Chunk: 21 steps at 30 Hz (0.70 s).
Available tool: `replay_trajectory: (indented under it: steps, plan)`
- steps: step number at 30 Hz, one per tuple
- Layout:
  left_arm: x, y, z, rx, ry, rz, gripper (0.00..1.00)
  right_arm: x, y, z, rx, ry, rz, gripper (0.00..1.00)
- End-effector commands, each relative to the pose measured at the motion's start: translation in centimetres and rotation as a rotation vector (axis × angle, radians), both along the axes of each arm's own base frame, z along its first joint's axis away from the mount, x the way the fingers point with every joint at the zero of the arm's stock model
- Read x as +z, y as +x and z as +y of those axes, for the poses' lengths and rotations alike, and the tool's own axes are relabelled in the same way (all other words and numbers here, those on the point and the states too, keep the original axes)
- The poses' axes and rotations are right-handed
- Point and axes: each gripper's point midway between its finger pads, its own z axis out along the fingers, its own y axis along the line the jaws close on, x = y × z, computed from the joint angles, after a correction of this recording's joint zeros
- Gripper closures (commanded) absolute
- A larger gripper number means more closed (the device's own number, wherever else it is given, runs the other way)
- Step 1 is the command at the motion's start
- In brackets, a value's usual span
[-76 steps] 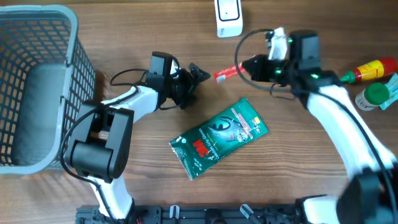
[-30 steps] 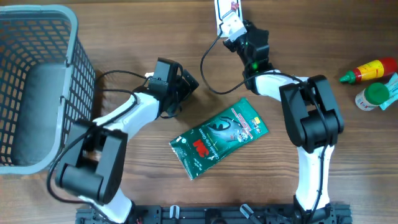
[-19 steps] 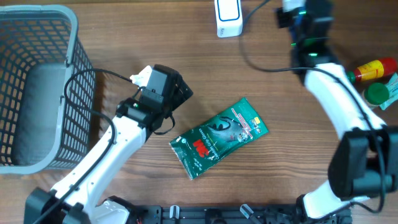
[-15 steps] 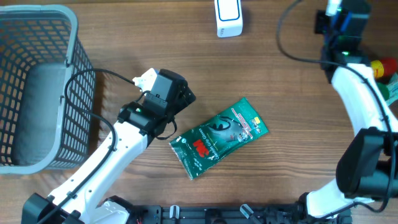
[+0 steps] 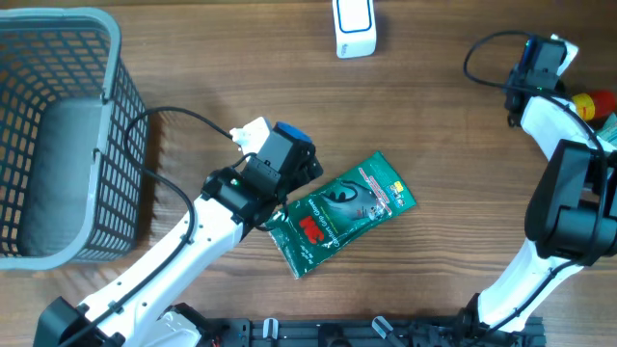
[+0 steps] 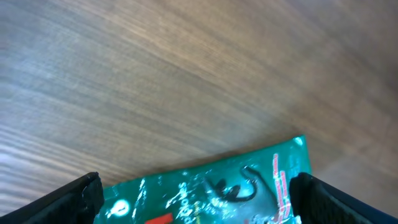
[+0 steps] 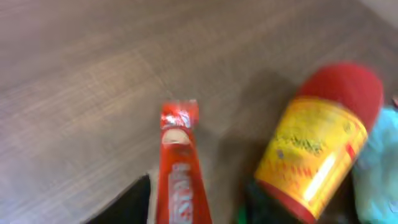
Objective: Scan the item barcode
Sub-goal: 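Carry the stick to the right edge and release it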
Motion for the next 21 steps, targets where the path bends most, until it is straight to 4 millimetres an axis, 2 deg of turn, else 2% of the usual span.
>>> replay_trajectory:
  steps: [1, 2, 4, 5, 6, 9, 10, 12, 13, 16, 18, 21]
  plan:
    - [2.6, -0.9, 1.3, 0.008, 0.031, -0.074, 0.00, 7.1, -1.7, -0.3, -0.123, 0.037, -0.154, 0.28]
    - [3.2, -1.2, 1.8, 0.013, 0.036, -0.088, 0.00, 8.9, -2.6, -0.1, -0.152, 0.059, -0.186, 0.03]
    - [4.6, -2.0, 2.7, 0.028, 0.039, -0.120, 0.00, 12.1, -5.1, 0.6, -0.220, 0.121, -0.240, 0.00]
    - [5.3, -2.2, 3.3, 0.042, 0.039, -0.139, 0.00, 13.4, -6.6, 1.7, -0.220, 0.182, -0.245, 0.00]
    - [6.0, -2.5, 3.9, 0.058, 0.040, -0.159, 0.00, 14.1, -7.6, 3.2, -0.178, 0.244, -0.232, 0.00]
    - [8.1, -3.2, 5.9, 0.118, 0.044, -0.230, 0.00, 14.8, -10.2, 9.7, 0.014, 0.529, -0.159, 0.00]
    - [8.7, -3.4, 6.5, 0.130, 0.048, -0.248, 0.00, 14.6, -11.4, 12.6, 0.073, 0.673, -0.116, 0.00]
    - [9.3, -3.9, 7.3, 0.143, 0.051, -0.267, 0.00, 13.8, -13.8, 17.0, 0.102, 0.912, -0.009, 0.00]
    - [9.4, -4.2, 7.5, 0.143, 0.053, -0.266, 0.00, 13.2, -15.7, 19.4, 0.105, 1.032, 0.089, 0.00]
    - [9.1, -4.6, 7.8, 0.140, 0.069, -0.249, 0.00, 11.4, -18.7, 22.2, 0.080, 1.104, 0.262, 0.00]
    - [8.5, -4.7, 7.9, 0.137, 0.087, -0.228, 0.00, 10.0, -19.8, 24.0, 0.061, 1.121, 0.332, 0.00]
    - [7.6, -4.6, 7.8, 0.132, 0.117, -0.193, 0.00, 7.0, -21.6, 27.7, -0.012, 1.155, 0.430, 0.00]
